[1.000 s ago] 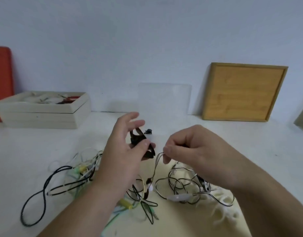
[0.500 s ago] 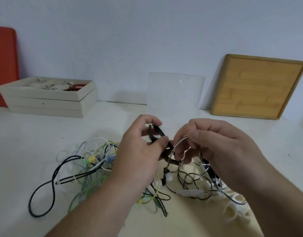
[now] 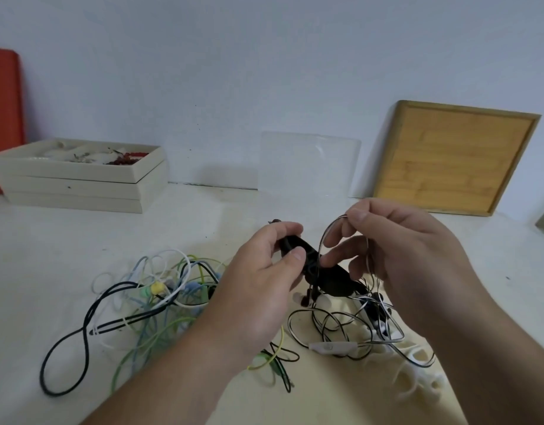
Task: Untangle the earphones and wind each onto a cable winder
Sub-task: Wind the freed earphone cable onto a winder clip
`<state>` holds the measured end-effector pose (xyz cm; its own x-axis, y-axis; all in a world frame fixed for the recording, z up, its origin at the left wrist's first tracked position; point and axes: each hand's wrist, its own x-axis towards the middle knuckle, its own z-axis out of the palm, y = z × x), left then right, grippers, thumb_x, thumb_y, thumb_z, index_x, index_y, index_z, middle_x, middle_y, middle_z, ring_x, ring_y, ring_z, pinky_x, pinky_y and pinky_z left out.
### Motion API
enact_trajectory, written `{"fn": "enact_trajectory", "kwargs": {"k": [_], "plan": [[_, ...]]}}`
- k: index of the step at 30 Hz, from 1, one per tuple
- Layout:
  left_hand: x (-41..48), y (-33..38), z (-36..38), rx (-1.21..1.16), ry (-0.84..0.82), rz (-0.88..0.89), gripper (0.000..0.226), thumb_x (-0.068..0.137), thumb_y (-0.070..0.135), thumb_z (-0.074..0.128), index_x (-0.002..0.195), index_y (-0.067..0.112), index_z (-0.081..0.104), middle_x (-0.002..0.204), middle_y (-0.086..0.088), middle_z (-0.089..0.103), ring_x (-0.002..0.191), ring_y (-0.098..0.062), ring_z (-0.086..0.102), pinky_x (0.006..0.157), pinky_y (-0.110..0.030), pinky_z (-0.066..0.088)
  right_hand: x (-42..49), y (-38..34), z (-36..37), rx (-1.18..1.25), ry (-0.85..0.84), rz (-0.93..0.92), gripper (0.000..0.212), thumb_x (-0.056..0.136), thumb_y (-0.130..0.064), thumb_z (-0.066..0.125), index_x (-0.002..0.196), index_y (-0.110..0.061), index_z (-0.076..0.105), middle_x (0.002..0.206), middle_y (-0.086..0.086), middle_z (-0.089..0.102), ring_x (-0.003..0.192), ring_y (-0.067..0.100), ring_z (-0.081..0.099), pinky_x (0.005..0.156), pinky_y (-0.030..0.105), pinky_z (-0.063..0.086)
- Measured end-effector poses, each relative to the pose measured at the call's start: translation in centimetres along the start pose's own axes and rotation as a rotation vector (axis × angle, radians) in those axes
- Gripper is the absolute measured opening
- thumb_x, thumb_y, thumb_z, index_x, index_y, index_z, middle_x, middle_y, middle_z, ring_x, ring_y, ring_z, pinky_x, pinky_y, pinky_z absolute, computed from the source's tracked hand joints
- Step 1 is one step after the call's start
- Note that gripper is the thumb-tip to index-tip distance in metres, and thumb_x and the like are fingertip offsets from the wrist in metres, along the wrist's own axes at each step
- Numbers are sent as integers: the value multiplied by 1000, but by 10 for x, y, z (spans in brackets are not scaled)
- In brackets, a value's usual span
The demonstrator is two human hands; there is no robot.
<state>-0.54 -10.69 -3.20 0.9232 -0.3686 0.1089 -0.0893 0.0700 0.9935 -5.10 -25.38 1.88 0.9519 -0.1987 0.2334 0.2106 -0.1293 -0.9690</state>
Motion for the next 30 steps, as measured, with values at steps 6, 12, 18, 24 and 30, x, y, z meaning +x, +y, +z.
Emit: {"fn": "enact_trajectory", "kwargs": {"k": [6,12,18,24,30], "plan": [[-1,1,1,58,61,-4,41,76,31,55,115,35,65,118,15,69,107,-12,69,105,-42,47,1,-1,-3,92,23,26,34,97,-4,42,64,-10,46,70,20,67,63,32,64,53,30,40],[0,-1,-2,82,104,26,35,86,26,58,119,35,64,115,15,70,102,-7,70,102,-41,50,3,4,-6,96,48,-39,28,86,-7,42,59,-13,43,67,26,67,63,33,64,56,36,42],[-2,-3,-3,110,60,38,33,98,8,56,123,29,63,112,16,70,95,-5,71,80,-20,56,2,6,-8,-25,18,-57,25,77,-15,46,53,-8,47,67,24,70,63,29,64,58,37,41],[-6,3,-8,264,19,94,34,99,10,56,123,34,60,94,12,76,81,-8,73,80,-21,57,2,4,-13,-87,-41,-37,29,75,-16,46,60,9,49,61,22,68,51,18,57,47,21,40],[-15,13,-5,344,-90,174,40,98,7,55,130,33,56,96,-5,75,39,6,48,43,-5,33,2,0,-12,-136,-108,0,21,77,-16,45,59,-7,48,69,20,73,59,24,61,54,33,39]]}}
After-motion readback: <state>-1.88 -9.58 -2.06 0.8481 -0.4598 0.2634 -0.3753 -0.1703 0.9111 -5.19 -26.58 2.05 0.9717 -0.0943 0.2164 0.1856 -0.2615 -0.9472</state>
